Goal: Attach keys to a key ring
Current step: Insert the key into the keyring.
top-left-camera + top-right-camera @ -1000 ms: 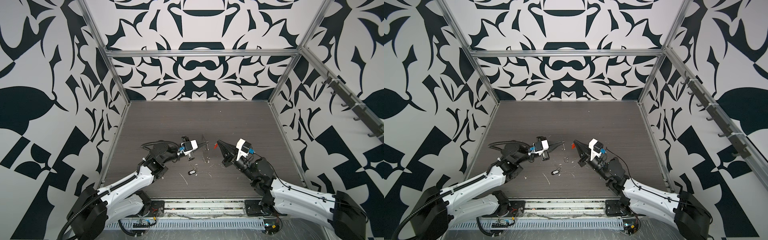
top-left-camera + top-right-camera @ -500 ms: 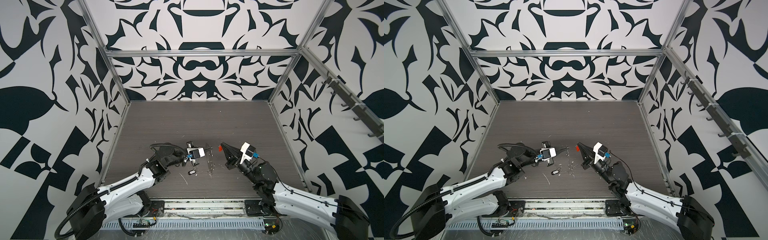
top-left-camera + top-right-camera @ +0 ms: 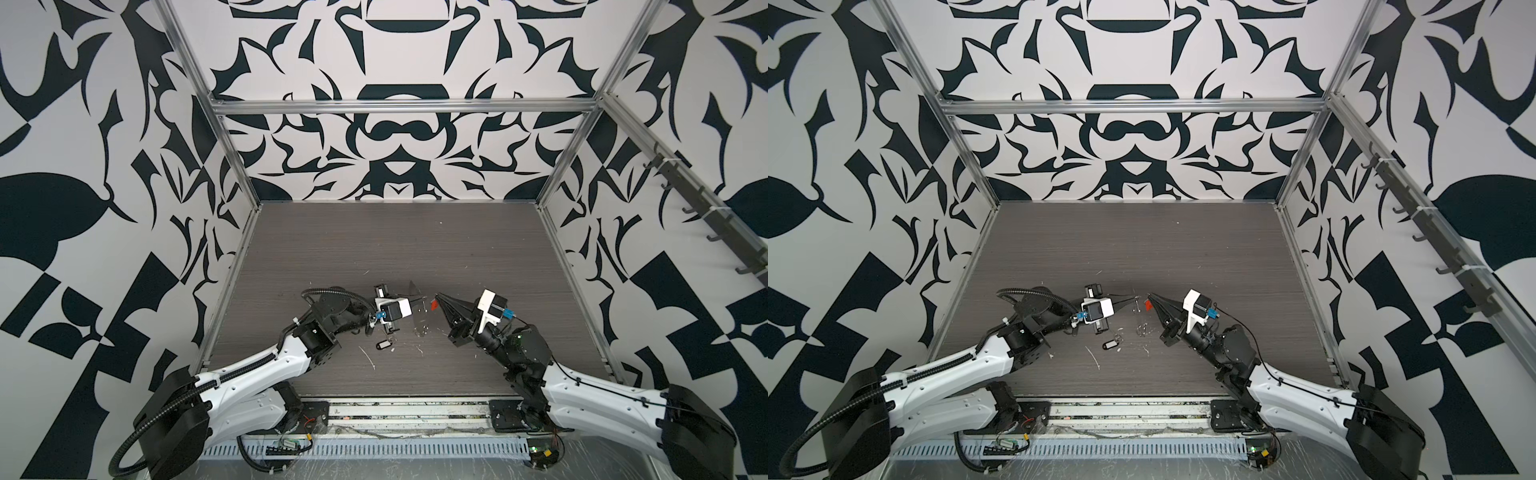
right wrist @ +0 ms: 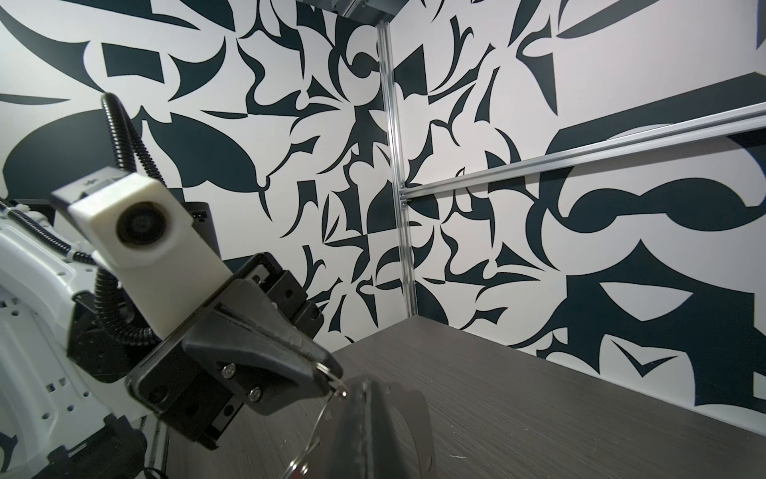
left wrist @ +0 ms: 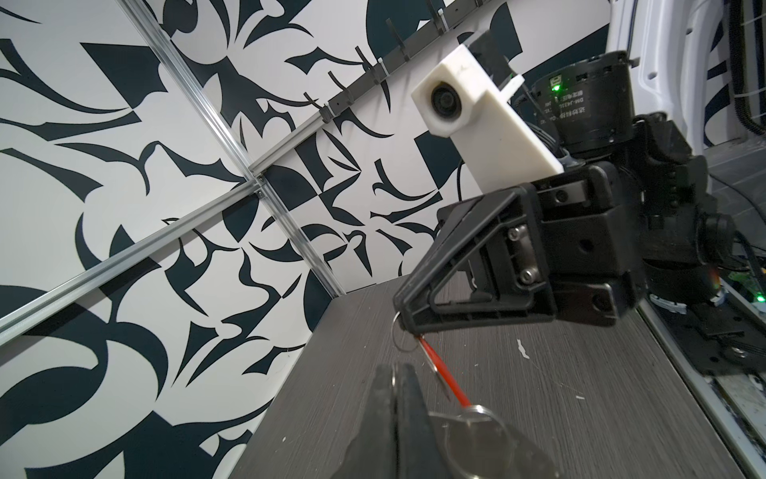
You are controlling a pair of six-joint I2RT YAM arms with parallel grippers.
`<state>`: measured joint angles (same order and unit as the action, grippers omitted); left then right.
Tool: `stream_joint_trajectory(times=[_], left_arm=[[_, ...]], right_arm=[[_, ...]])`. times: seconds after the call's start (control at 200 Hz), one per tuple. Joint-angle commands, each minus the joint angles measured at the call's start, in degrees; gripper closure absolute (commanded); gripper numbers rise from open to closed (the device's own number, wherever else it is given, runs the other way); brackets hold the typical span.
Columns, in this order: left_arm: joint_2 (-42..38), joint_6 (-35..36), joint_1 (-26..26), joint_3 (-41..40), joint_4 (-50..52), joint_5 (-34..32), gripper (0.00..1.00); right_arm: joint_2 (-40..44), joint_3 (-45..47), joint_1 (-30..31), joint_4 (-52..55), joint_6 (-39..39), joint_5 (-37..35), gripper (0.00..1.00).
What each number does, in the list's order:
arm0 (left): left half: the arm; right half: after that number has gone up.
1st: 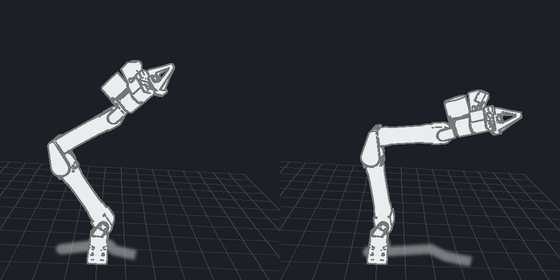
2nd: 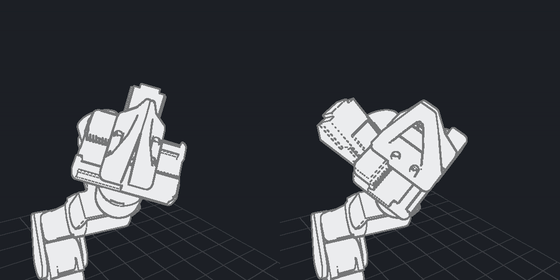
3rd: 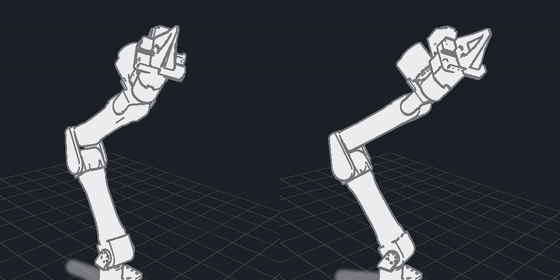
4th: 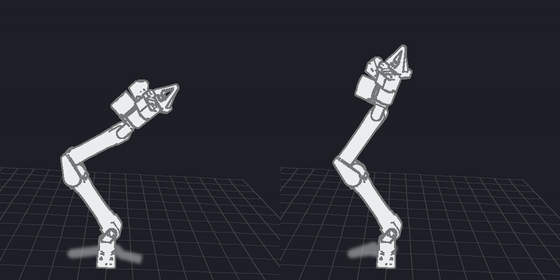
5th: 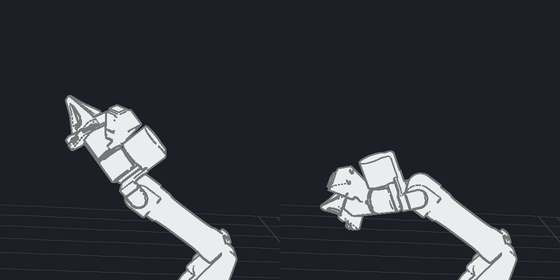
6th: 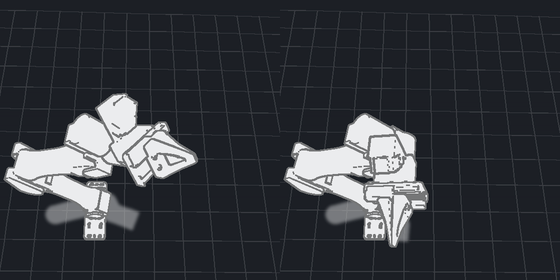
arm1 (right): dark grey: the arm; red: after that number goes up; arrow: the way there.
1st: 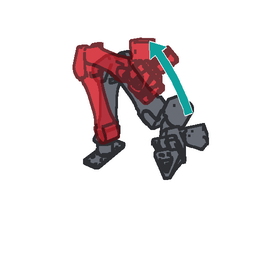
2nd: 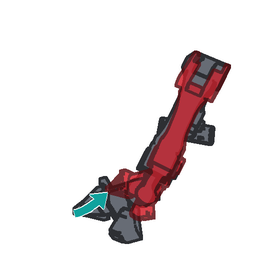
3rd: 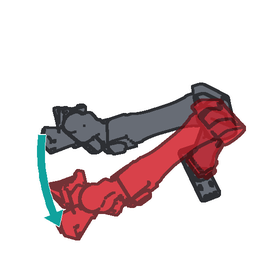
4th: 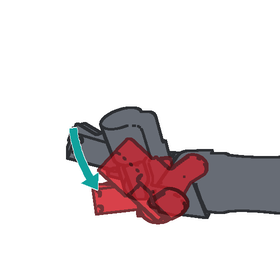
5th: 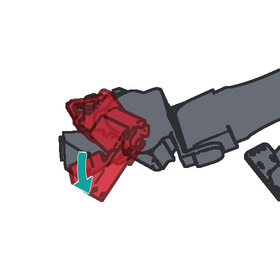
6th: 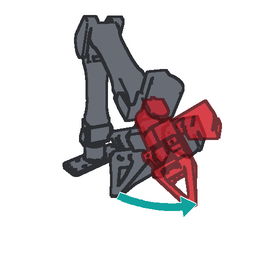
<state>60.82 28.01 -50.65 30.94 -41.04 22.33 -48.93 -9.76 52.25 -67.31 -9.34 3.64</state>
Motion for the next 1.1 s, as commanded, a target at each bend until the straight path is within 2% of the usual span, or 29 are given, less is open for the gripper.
stream_joint_trajectory(times=[0.0, 0.2, 0.29, 0.395, 0.68, 1.095], left_arm=[[-0.1, 0.8, -0.3, 1.1, -1.6, -0.3, 1.0], [-0.2, -0.1, -0.5, 0.0, -4.6, -0.2, 1.0], [0.6, -2.6, -0.5, -2.3, -12.5, -1.6, 1.0], [2.0, -5.7, -0.6, -4.5, -20.8, -2.1, 1.0], [6.2, -10.5, -0.9, -7.2, -34.3, -5.5, 1.0], [8.0, -13.2, -1.0, -7.6, -38.6, -7.0, 1.0]], right_arm=[[-0.4, -0.6, 0.1, -5.5, -1.5, 2.5, 1.0], [-3.4, -0.3, 0.1, -10.5, -3.6, 3.4, 1.0], [-5.1, 0.0, 0.1, -14.2, -8.2, 1.0, 1.0], [-6.5, -1.6, 0.3, -14.5, -12.0, 1.8, 1.0], [-6.8, -3.4, 3.8, -14.5, -13.5, -2.3, 1.0], [-9.9, -6.1, 4.4, -14.5, -12.4, -6.4, 1.0]])
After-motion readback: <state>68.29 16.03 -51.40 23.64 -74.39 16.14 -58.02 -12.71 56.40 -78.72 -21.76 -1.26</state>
